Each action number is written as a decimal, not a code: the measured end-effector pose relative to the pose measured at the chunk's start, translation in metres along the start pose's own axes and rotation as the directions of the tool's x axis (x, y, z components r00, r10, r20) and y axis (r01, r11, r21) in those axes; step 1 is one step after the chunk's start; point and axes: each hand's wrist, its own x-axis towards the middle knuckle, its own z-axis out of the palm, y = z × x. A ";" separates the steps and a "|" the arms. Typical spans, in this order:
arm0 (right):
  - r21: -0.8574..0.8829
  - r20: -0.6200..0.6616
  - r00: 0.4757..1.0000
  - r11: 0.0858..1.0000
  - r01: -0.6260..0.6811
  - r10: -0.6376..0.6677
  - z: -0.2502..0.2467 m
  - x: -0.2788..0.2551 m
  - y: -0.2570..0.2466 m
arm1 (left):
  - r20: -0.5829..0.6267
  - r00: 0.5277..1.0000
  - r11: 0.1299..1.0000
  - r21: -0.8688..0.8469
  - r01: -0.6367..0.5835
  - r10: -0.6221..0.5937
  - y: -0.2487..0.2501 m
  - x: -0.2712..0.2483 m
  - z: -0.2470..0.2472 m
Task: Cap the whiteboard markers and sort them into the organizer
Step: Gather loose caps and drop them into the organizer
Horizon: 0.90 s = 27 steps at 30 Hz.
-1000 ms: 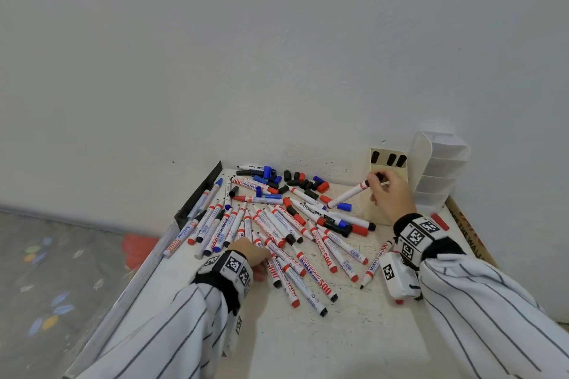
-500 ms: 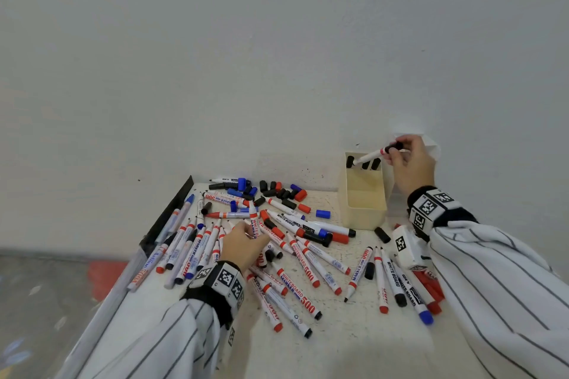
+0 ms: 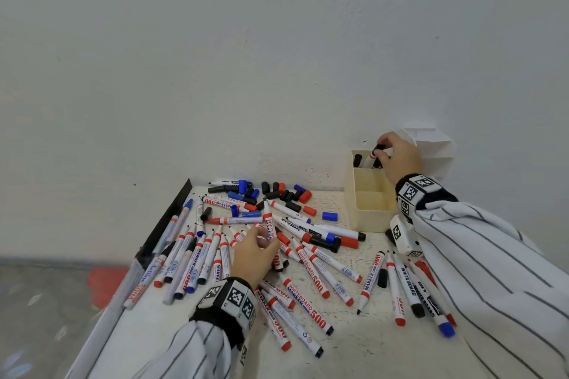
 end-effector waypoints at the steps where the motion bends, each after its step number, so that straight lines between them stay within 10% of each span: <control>1: -0.028 0.016 1.000 1.000 -0.011 0.011 0.003 0.000 0.002 | -0.002 1.000 1.000 -0.012 -0.001 0.001 0.000 0.000 0.001; 10: -0.526 0.354 0.930 0.844 0.109 0.101 0.024 -0.011 0.014 | 0.042 0.999 1.000 0.006 -0.017 0.017 -0.004 -0.003 0.011; 17: -0.120 0.266 0.961 0.992 -0.045 0.076 0.005 -0.039 0.005 | 0.075 0.997 0.999 0.024 -0.033 0.031 -0.003 -0.004 0.011; 24: -0.481 0.705 0.603 0.876 0.019 0.374 -0.019 -0.101 0.009 | 0.052 0.998 0.998 0.045 -0.047 0.044 -0.003 -0.004 0.010; 27: -0.588 0.709 0.544 0.803 0.103 0.449 -0.019 -0.121 0.015 | 0.053 0.998 0.998 0.043 -0.044 0.042 -0.003 -0.004 0.010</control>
